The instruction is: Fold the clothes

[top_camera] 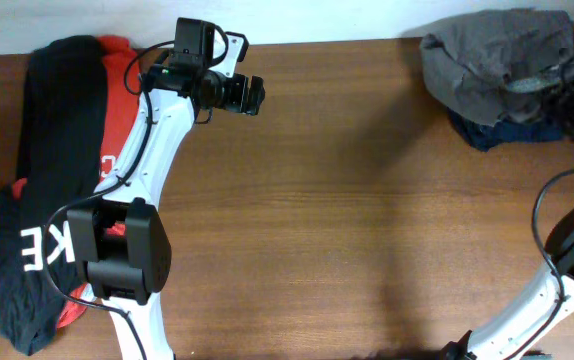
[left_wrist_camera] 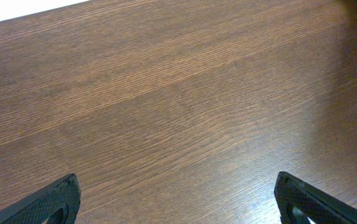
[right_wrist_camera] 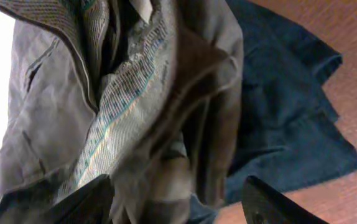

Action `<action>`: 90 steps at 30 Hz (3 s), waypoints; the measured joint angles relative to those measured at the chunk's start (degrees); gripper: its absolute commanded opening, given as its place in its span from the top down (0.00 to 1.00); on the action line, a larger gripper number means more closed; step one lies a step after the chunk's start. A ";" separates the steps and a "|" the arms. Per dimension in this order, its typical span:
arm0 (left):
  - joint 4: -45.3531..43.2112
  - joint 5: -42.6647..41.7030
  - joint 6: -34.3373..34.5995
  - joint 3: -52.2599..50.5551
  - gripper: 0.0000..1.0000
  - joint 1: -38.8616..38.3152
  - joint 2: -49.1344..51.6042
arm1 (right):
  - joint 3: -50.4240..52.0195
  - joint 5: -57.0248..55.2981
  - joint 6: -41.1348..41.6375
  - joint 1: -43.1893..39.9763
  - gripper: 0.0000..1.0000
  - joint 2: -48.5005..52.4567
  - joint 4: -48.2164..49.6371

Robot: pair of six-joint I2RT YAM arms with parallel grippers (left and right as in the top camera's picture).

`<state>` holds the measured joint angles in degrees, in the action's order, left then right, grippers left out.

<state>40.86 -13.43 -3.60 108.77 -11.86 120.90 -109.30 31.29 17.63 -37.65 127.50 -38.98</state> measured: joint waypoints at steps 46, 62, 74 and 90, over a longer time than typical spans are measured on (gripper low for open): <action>-1.53 0.02 0.00 0.07 0.01 -0.02 0.52 | -3.74 -19.67 -28.55 13.66 0.01 15.21 24.79; -1.49 0.02 0.00 0.11 0.01 -0.02 0.52 | -0.59 -13.33 -25.05 14.97 0.01 -29.77 -1.64; -1.46 0.02 0.00 0.11 0.01 -0.02 0.52 | -0.72 2.99 -24.63 23.82 0.01 -38.36 -26.91; -1.46 0.00 0.00 0.11 0.01 -0.02 0.52 | 0.87 2.69 -35.41 26.69 0.01 -39.30 -27.74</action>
<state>39.40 -13.43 -3.60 108.88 -11.88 121.43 -108.42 33.98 -17.78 -10.96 88.20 -66.72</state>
